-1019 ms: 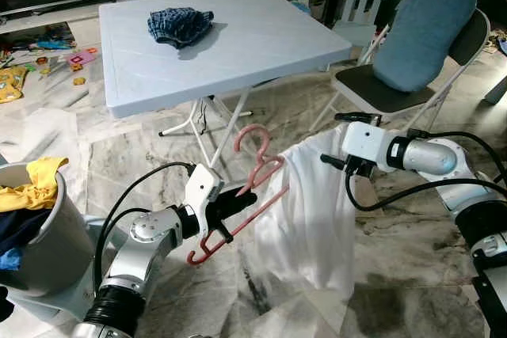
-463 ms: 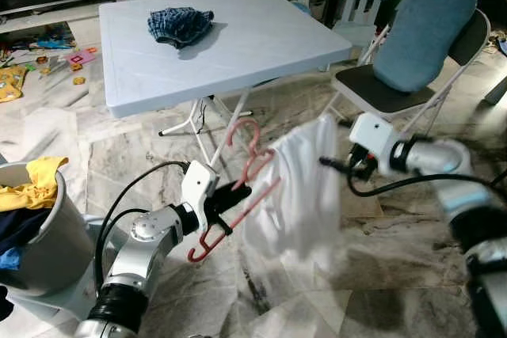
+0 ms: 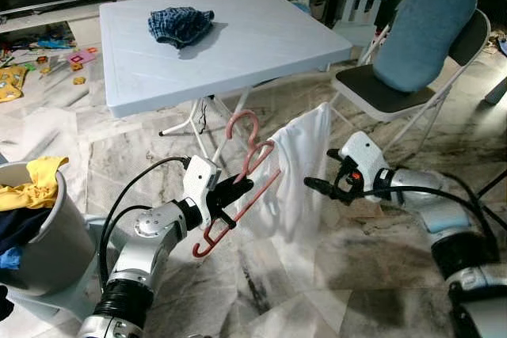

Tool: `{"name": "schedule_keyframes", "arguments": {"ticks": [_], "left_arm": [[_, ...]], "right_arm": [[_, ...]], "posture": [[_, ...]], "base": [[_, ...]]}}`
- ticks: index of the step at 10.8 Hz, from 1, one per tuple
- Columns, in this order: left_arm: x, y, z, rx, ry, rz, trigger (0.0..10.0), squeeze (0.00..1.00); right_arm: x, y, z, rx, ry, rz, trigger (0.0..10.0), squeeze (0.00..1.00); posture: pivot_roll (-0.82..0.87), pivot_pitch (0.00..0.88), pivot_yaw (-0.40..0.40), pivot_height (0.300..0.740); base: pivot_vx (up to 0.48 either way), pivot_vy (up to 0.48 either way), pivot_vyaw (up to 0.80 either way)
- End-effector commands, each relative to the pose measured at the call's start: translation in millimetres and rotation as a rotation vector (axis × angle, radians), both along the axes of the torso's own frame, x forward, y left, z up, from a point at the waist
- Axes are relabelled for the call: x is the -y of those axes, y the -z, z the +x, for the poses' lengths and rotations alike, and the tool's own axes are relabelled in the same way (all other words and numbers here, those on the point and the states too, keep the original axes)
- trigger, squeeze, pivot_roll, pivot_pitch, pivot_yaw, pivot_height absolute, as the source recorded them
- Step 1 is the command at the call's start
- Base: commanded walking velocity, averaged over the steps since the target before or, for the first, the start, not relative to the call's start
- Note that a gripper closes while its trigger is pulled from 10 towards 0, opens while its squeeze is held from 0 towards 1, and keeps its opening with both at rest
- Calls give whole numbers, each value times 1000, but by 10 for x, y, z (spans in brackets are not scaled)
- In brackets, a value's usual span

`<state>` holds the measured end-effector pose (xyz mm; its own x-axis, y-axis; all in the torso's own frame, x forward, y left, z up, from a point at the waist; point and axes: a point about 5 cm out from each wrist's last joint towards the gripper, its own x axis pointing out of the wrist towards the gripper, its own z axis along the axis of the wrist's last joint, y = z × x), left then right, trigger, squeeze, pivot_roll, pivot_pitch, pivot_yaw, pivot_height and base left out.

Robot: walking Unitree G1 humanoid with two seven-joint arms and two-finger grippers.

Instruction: Hang hanger

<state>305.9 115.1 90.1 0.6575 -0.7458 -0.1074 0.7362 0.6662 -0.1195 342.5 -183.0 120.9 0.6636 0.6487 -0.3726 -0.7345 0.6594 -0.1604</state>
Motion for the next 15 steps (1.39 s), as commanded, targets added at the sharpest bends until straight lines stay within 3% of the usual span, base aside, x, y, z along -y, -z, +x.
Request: {"name": "schedule_keyframes", "arguments": {"ticks": [1, 3, 4, 6, 7, 15], "left_arm": [[48, -189, 92, 75, 0, -41, 0, 0], [87, -197, 96, 78, 9, -43, 0, 0], [96, -197, 95, 78, 11, -44, 0, 0], [108, -198, 97, 79, 15, -45, 0, 0], [122, -202, 98, 80, 18, -48, 0, 0], [159, -198, 79, 75, 31, -58, 0, 0]], "right_arm": [[-94, 17, -1, -14, 50, 57, 10000, 0], [-193, 9, 55, -10, 166, 121, 10000, 0], [-265, 6, 53, -26, 172, 162, 10000, 0], [-361, 7, 46, -14, 170, 151, 10000, 0], [-392, -19, 72, 24, 217, 142, 0, 0], [-381, -116, 166, 118, 333, 121, 0, 0]], "posture": [[-191, 0, 2, 740], [-189, 0, 3, 740], [-188, 0, 2, 740], [-188, 0, 2, 740], [-186, 0, 0, 740], [-187, 0, -3, 740]], "base": [[0, 0, 0], [0, 0, 0], [0, 0, 0], [0, 0, 0], [0, 0, 0], [0, 0, 0]]}}
